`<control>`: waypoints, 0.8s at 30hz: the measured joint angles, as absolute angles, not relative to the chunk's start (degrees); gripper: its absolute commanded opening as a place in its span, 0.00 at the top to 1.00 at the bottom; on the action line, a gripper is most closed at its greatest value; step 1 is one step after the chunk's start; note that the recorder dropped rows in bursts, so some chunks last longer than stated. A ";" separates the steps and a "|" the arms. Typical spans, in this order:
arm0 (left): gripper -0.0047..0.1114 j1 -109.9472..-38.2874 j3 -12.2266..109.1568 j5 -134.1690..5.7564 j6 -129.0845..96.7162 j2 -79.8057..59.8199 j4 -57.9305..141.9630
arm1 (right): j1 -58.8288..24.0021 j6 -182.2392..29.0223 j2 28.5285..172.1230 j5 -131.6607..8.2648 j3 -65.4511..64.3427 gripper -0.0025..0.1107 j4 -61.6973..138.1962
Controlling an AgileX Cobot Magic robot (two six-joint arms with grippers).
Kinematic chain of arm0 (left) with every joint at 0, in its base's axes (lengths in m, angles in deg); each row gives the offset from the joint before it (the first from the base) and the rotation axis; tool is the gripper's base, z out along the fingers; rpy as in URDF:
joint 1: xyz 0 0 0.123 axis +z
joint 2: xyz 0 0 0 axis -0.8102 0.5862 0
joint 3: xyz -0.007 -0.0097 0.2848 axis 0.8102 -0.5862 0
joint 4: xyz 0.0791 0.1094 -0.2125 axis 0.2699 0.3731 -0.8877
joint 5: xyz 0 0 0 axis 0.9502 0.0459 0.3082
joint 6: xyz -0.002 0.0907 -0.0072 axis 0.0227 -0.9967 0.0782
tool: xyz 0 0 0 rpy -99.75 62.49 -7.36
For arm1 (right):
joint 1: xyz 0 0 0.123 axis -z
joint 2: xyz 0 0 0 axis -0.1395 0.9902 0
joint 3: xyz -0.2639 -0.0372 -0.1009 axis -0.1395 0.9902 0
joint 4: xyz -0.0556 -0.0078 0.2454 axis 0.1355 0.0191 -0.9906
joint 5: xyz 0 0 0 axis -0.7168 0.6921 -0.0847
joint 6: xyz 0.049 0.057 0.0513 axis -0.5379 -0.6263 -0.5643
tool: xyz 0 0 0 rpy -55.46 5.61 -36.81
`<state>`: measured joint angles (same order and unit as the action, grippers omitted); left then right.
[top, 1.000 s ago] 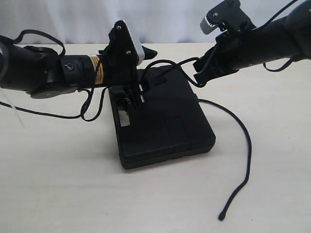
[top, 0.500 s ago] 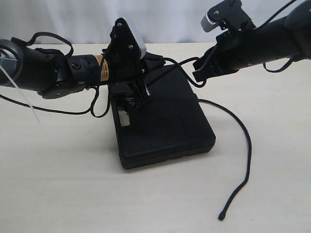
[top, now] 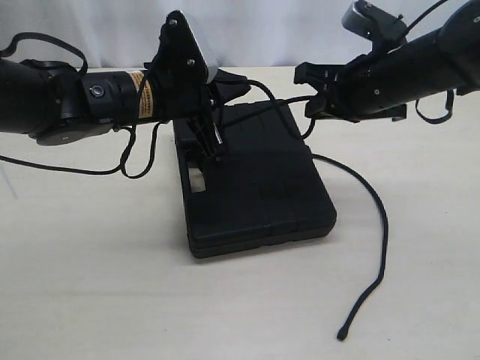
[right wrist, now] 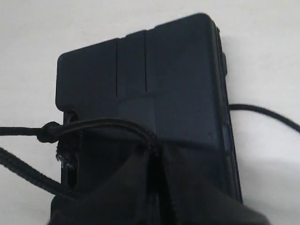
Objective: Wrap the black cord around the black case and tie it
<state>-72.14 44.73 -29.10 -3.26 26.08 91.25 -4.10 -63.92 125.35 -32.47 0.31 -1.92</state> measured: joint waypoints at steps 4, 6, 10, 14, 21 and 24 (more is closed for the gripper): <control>0.96 -72.14 43.99 -28.33 -3.26 25.94 91.35 | -4.10 -68.96 126.57 -29.89 0.71 0.94 -1.26; 0.96 -72.14 43.95 -27.65 -2.90 25.94 91.48 | -4.10 -71.28 127.01 -29.24 1.21 0.94 0.05; 0.96 -72.14 43.85 -26.69 -1.97 25.94 91.70 | -1.67 -76.48 127.23 -27.45 1.74 0.94 1.54; 0.96 -72.14 43.85 -25.89 -1.97 25.94 92.17 | 1.92 -79.46 127.23 -23.84 1.74 0.94 1.41; 0.96 -72.24 43.85 -24.98 -1.97 25.94 92.71 | 2.56 -73.79 127.23 -18.46 1.74 0.94 0.74; 0.96 -72.24 43.85 -24.99 -1.97 25.94 92.72 | 2.56 -69.91 126.39 -18.04 1.74 0.94 0.74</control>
<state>-72.24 43.85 -24.99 -1.97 25.94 92.72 2.56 -69.91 126.39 -18.04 1.74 0.74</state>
